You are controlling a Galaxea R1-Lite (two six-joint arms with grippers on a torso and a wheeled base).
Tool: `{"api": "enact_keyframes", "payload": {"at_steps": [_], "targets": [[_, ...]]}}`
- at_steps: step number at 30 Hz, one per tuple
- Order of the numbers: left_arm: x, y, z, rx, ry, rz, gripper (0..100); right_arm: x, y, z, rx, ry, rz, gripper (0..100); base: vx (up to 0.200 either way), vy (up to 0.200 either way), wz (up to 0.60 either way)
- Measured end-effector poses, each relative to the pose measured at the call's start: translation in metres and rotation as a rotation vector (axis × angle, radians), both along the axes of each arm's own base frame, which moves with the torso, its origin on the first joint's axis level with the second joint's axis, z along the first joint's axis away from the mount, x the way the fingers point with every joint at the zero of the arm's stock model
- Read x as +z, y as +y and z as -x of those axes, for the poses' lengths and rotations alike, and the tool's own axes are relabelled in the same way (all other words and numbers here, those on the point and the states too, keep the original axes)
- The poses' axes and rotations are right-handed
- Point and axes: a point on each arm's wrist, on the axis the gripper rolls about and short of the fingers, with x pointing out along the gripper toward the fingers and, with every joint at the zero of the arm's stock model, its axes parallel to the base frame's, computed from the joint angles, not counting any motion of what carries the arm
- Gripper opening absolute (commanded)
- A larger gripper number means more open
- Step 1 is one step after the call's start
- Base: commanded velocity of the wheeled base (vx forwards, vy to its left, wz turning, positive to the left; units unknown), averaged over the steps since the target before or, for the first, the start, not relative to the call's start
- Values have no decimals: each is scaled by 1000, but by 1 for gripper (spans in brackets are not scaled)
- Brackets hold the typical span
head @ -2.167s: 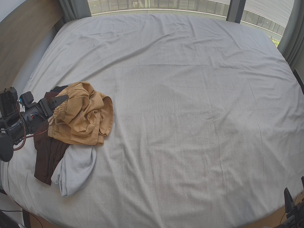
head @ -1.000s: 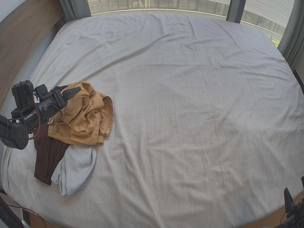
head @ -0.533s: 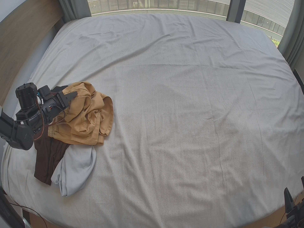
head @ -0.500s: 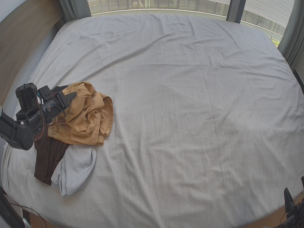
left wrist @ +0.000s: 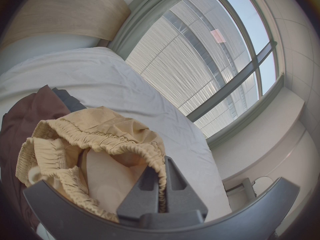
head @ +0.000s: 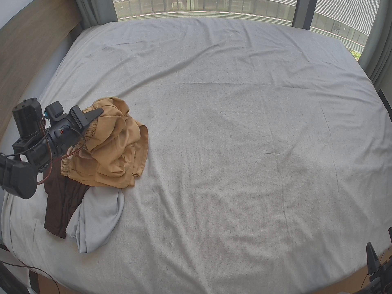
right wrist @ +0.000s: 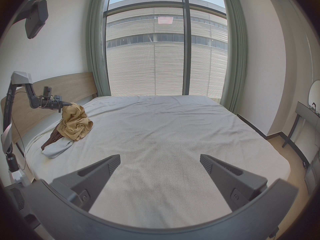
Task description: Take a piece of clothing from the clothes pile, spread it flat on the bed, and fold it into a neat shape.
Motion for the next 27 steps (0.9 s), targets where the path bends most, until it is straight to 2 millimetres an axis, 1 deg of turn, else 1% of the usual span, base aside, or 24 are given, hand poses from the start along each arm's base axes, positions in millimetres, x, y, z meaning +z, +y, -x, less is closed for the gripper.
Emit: {"api": "enact_keyframes", "payload": {"at_steps": [5, 9, 14, 21, 27], "targets": [[17, -16, 34, -67, -43, 17, 0, 0, 0, 0, 0, 0, 0, 100, 0, 0, 0], [26, -23, 59, -124, -71, 22, 0, 0, 0, 0, 0, 0, 0, 100, 0, 0, 0], [29, -24, 70, -136, -87, 22, 0, 0, 0, 0, 0, 0, 0, 100, 0, 0, 0], [30, -25, 74, -143, -101, 7, 0, 0, 0, 0, 0, 0, 0, 100, 0, 0, 0], [30, -38, 76, -209, -122, -22, 0, 0, 0, 0, 0, 0, 0, 100, 0, 0, 0]]}}
